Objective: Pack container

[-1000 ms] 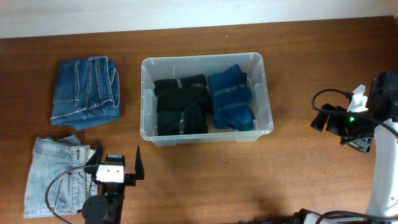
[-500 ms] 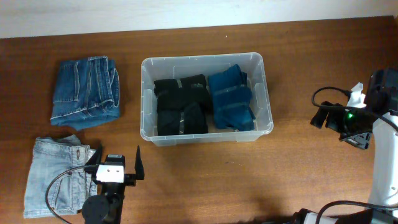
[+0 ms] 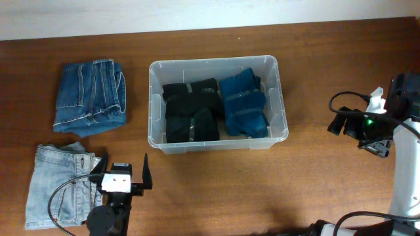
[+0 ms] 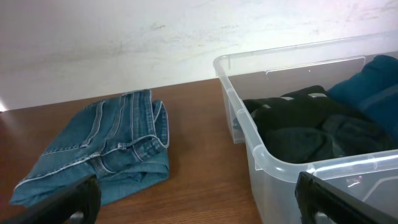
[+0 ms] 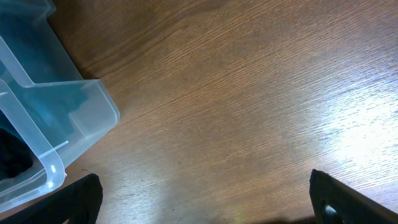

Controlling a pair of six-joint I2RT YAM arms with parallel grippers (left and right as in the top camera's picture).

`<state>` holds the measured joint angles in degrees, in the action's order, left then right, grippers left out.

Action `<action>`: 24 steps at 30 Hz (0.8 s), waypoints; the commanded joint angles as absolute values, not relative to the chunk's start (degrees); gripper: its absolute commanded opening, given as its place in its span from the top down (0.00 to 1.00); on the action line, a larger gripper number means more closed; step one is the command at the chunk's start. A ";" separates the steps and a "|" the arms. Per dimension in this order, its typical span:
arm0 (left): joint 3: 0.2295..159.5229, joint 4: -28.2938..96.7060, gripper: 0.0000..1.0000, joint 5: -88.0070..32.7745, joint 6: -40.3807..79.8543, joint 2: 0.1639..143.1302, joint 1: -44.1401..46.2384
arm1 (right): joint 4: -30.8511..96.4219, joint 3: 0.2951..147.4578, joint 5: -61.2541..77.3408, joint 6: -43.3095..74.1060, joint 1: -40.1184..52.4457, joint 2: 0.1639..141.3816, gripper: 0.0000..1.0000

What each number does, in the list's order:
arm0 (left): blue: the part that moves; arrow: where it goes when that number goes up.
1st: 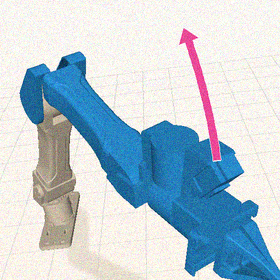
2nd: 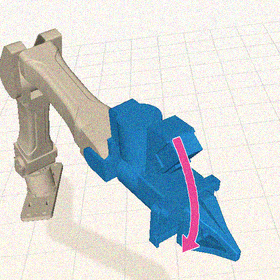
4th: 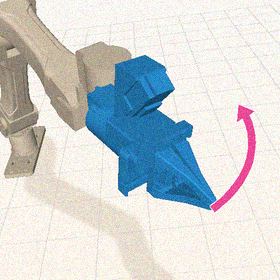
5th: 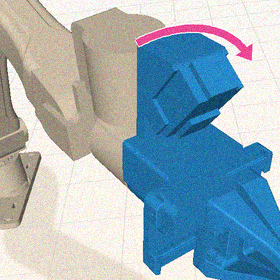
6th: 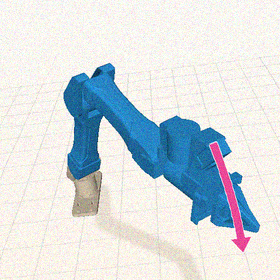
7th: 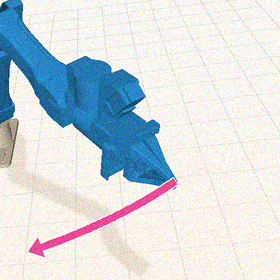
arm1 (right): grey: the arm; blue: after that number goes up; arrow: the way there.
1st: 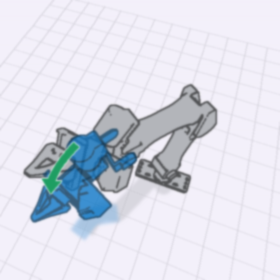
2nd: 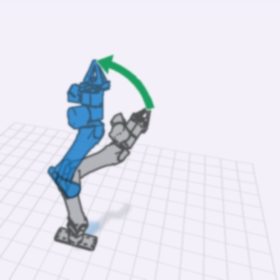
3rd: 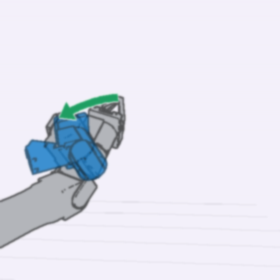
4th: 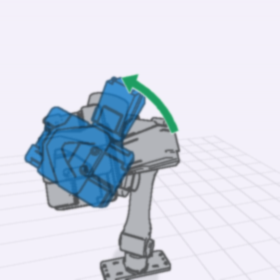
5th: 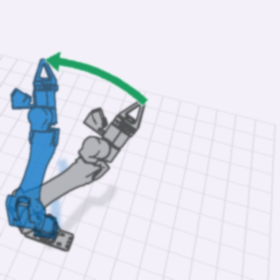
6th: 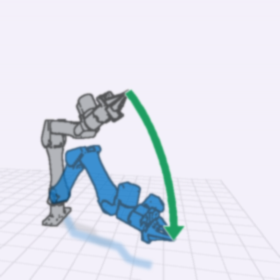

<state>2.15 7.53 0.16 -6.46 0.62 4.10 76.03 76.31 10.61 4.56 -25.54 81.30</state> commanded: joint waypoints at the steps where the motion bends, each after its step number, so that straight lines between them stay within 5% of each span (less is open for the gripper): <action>1: 1.89 7.33 0.00 -2.11 -7.33 0.36 3.97 | 75.94 76.03 10.31 4.91 -25.89 81.45 0.02; 8: 8.84 7.73 0.01 -23.03 -7.22 0.34 3.95 | 75.94 76.03 10.31 4.91 -25.89 81.45 0.02; 16: 32.58 19.51 0.01 -16.75 -12.97 1.69 3.95 | 75.94 76.03 10.31 4.91 -25.89 81.45 0.02; 24: 58.22 41.23 0.01 -14.72 -13.69 17.63 3.97 | 75.94 76.03 10.31 4.91 -25.89 81.45 0.02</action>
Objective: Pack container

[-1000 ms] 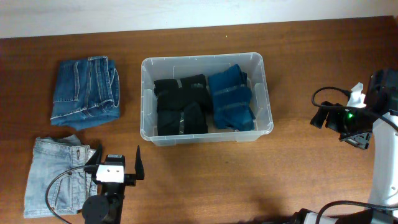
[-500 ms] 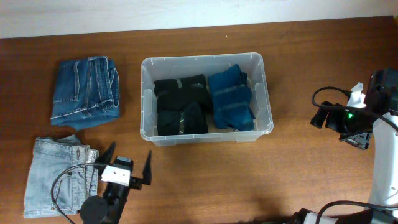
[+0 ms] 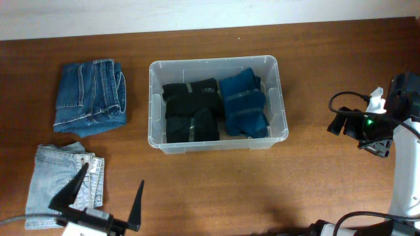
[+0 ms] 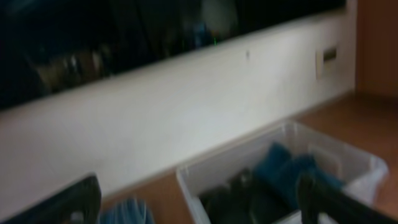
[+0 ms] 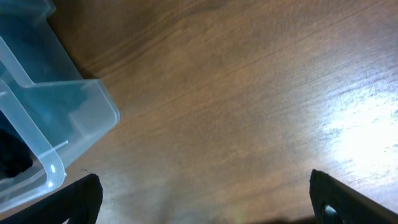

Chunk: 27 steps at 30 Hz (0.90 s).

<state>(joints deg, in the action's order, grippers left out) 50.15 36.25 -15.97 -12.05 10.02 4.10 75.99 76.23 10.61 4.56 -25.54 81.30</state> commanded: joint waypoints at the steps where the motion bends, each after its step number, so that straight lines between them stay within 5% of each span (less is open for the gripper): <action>1: 61.17 43.11 0.01 -14.72 -14.33 19.94 3.95 | 75.94 76.03 10.31 4.91 -25.89 81.45 0.01; 13: 78.61 46.44 0.00 -6.15 -18.35 35.35 3.95 | 75.96 76.03 10.31 4.91 -25.89 81.45 0.02; 27: 117.47 74.78 0.01 9.30 -15.70 86.83 0.51 | 75.94 76.03 10.31 4.91 -25.89 81.45 0.02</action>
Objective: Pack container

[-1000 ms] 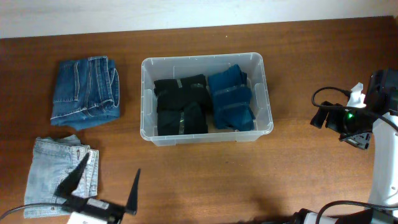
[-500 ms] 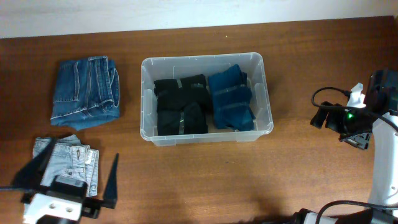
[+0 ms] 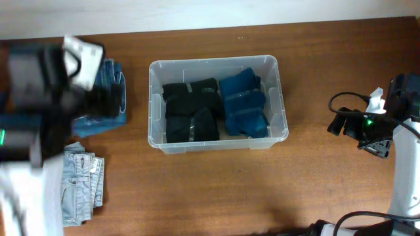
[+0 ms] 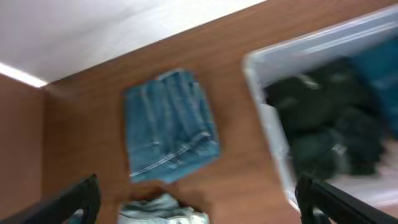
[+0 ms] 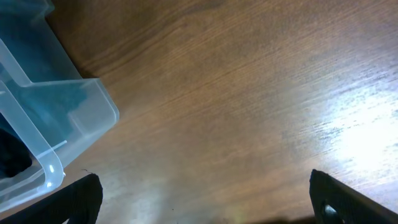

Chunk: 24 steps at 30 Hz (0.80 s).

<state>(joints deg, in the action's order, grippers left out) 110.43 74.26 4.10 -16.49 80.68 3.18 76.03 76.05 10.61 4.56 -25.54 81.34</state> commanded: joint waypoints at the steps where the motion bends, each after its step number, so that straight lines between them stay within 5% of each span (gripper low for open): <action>1: 120.70 74.39 0.01 9.78 -15.66 91.61 -2.70 | 75.94 76.03 10.31 4.91 -25.89 81.45 0.02; 9: 121.71 68.20 0.01 7.07 -14.13 103.68 -25.06 | 75.94 76.03 10.31 4.91 -25.89 81.45 0.02; 13: 121.71 65.73 0.01 -14.63 -22.90 108.60 -30.33 | 75.94 76.03 10.31 4.91 -25.89 81.45 0.02; 24: 121.71 65.14 0.01 -30.68 -27.35 132.42 -36.64 | 75.94 76.03 10.31 4.91 -25.89 81.45 0.02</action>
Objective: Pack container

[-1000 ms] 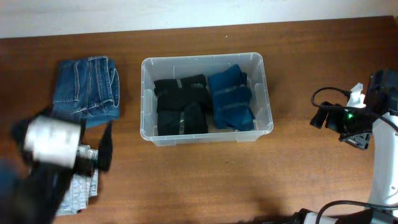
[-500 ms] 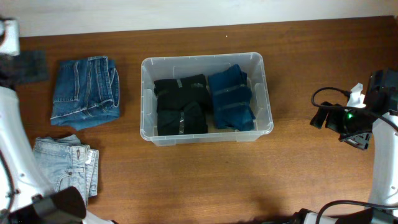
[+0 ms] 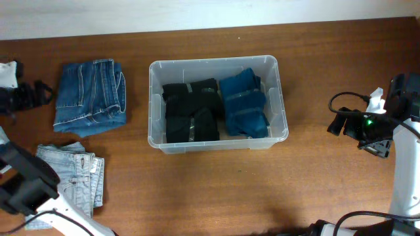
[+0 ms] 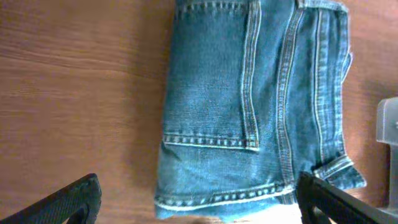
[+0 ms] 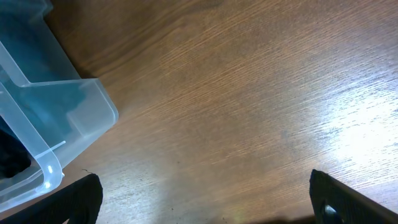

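The clear plastic container stands mid-table, with black folded clothes on its left side and blue ones on its right. Folded dark blue jeans lie to its left and fill the left wrist view. My left gripper hangs open at the table's left edge beside these jeans, its fingers wide apart over their near hem and holding nothing. Light blue jeans lie at the front left. My right gripper is open over bare wood, right of the container's corner.
The left arm's body crosses the front left corner, partly over the light jeans. The right arm with its cables sits at the right edge. A pale wall runs along the table's far edge.
My left arm was a blur high over the table's left side, its camera showing both jeans and container. Now the gripper is low beside the dark blue jeans, seen close up. The right arm is unchanged.
My left gripper stood open at the front beside the light jeans, facing the container. Then it was at the table's front edge with its camera tilted towards the wall. Then it was high over the left side, and now over the dark blue jeans. Nothing was picked up.
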Controlling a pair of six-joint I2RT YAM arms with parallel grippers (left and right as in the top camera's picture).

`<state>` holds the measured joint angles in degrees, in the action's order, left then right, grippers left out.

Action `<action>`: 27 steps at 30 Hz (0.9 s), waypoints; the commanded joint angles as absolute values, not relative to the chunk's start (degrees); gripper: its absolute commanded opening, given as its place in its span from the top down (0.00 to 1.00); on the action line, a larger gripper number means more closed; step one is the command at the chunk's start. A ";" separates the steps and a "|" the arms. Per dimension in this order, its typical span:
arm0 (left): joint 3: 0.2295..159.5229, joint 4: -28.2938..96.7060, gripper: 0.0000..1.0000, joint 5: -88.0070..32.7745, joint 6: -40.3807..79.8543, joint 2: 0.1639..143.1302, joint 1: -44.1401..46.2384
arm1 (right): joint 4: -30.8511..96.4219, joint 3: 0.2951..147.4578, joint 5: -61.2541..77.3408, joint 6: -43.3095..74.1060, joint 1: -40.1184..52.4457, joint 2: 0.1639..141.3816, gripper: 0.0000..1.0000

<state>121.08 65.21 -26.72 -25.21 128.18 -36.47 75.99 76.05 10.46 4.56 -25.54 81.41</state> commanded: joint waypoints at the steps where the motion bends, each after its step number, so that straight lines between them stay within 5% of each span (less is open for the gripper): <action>1: 121.71 65.14 0.01 -30.68 -27.35 133.99 -36.64 | 75.96 76.03 10.31 4.91 -25.89 81.45 0.01; 7: 121.84 65.39 0.01 -29.76 -28.80 134.56 -37.06 | 75.94 76.03 10.31 4.91 -25.89 81.45 0.02; 15: 143.81 88.27 0.01 -21.87 -28.80 133.62 -41.80 | 75.94 76.03 10.31 4.91 -25.89 81.45 0.01; 27: 145.25 96.71 0.01 -24.18 -16.03 109.36 -49.82 | 75.94 76.03 10.33 4.91 -25.89 81.45 0.01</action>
<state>147.13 96.49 -23.38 -20.16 113.71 -48.56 76.01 76.05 10.46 4.56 -25.54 81.41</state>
